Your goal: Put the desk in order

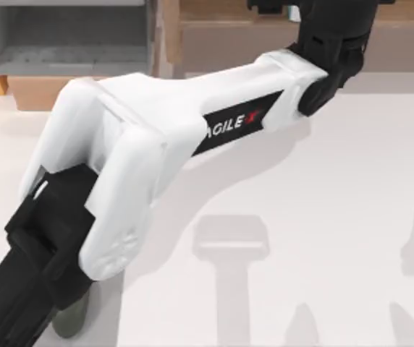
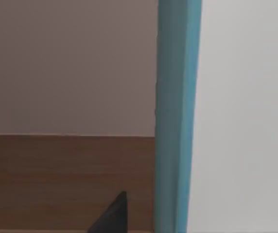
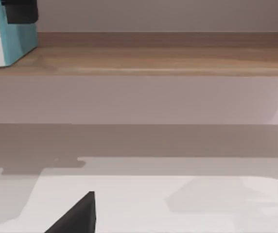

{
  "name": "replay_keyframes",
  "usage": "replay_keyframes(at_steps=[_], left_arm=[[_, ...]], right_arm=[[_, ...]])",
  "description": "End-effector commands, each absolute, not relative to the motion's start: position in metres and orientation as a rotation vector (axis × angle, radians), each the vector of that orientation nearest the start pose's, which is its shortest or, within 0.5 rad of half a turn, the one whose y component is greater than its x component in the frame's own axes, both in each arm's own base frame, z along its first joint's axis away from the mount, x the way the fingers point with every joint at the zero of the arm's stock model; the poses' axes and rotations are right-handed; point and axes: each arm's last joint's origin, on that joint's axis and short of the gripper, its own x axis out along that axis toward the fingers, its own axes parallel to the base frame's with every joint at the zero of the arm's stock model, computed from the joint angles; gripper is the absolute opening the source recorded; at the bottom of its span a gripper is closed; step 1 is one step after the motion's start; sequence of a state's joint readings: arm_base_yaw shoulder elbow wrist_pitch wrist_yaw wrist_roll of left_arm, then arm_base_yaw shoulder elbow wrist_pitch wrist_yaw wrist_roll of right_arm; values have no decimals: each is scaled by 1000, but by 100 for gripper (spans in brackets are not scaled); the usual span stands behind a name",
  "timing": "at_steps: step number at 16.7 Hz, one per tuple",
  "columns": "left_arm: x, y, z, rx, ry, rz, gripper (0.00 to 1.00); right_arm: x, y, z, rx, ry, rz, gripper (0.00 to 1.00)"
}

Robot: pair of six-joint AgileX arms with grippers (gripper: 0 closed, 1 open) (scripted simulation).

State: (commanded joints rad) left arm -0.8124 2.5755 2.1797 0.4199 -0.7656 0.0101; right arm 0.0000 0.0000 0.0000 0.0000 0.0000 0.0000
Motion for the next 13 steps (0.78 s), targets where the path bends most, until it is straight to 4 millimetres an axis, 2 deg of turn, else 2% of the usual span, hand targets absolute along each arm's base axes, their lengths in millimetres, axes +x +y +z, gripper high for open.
replay_keyframes(at_steps=[8, 13], left_arm=[[426, -406, 204, -13, -11, -17, 2], [426, -406, 204, -13, -11, -17, 0]], right_arm=[[106, -1, 160, 0, 0, 0, 100], [106, -1, 160, 0, 0, 0, 100]])
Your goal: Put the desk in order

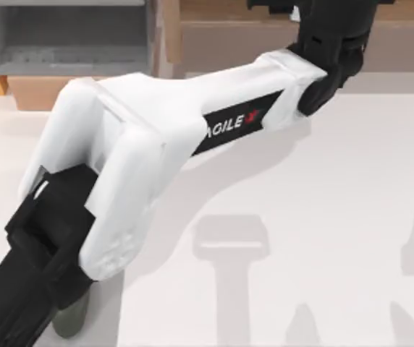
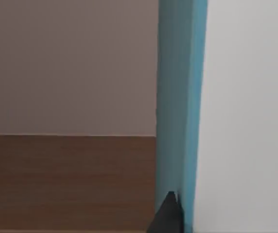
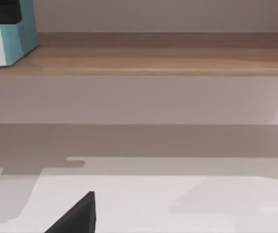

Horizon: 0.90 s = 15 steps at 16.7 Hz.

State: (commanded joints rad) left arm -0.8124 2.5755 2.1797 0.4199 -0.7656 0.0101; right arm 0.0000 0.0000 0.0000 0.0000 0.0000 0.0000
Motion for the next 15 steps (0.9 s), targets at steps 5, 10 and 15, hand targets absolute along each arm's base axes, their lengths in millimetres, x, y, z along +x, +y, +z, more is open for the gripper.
replay_keyframes(at_steps=[5, 10, 15], left_arm=[[423, -408, 206, -14, -14, -21, 0], [401, -407, 212, -5, -5, -22, 0], [384, -407, 220, -13, -12, -21, 0]], right_arm=[[106, -1, 160, 0, 0, 0, 100], [106, -1, 160, 0, 0, 0, 100], [106, -1, 160, 0, 0, 0, 100]])
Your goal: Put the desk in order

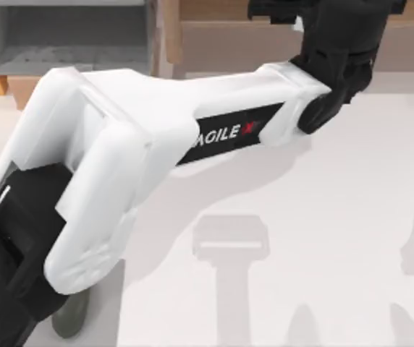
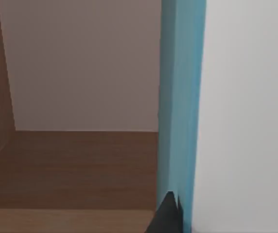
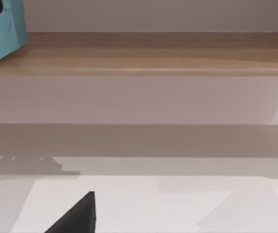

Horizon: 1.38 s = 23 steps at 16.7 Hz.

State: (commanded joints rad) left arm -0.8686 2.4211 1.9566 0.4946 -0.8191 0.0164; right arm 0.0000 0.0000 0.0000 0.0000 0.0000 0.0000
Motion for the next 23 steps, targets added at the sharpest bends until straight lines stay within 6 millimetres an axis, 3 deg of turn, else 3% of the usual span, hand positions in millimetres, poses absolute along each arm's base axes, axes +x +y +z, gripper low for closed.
replay_keyframes(at_steps=[5, 9, 12, 15, 18, 23], left_arm=[[381, -404, 222, 8, -13, -16, 0], [349, -398, 228, 124, -13, -20, 0], [317, -380, 230, 265, -11, -35, 0], [290, -347, 219, 461, 11, -52, 0], [271, -301, 196, 702, 56, -75, 0], [258, -213, 159, 1098, 154, -122, 0]], right_arm=[[106, -1, 160, 0, 0, 0, 100], [106, -1, 160, 0, 0, 0, 100], [106, -1, 160, 0, 0, 0, 100], [106, -1, 160, 0, 0, 0, 100], [106, -1, 160, 0, 0, 0, 100], [106, -1, 160, 0, 0, 0, 100]])
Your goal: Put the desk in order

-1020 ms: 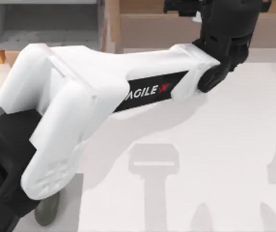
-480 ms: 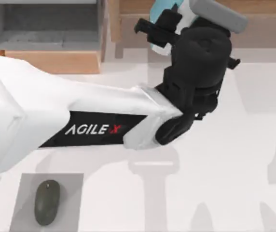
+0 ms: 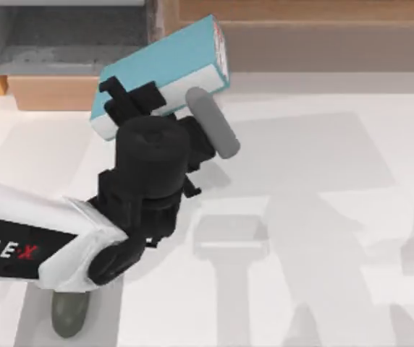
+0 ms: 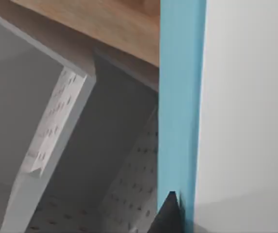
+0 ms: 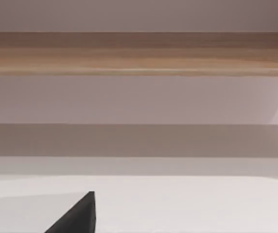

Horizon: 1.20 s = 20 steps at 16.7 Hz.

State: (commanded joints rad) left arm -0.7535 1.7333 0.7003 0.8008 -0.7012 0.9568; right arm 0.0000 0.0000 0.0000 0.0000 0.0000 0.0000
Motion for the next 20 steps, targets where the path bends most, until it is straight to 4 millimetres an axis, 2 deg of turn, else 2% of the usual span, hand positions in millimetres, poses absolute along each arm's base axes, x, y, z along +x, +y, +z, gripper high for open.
replay_keyframes(at_steps=[5, 10, 14, 20], left_arm=[[273, -136, 142, 1373, 233, -166, 0], [316, -85, 153, 1506, 196, -187, 0], [340, -70, 152, 1555, 164, -240, 0], [341, -70, 152, 1557, 161, -242, 0]], right_arm=[[106, -1, 160, 0, 0, 0, 100], [106, -1, 160, 0, 0, 0, 100], [106, -1, 160, 0, 0, 0, 100], [106, -1, 160, 0, 0, 0, 100]])
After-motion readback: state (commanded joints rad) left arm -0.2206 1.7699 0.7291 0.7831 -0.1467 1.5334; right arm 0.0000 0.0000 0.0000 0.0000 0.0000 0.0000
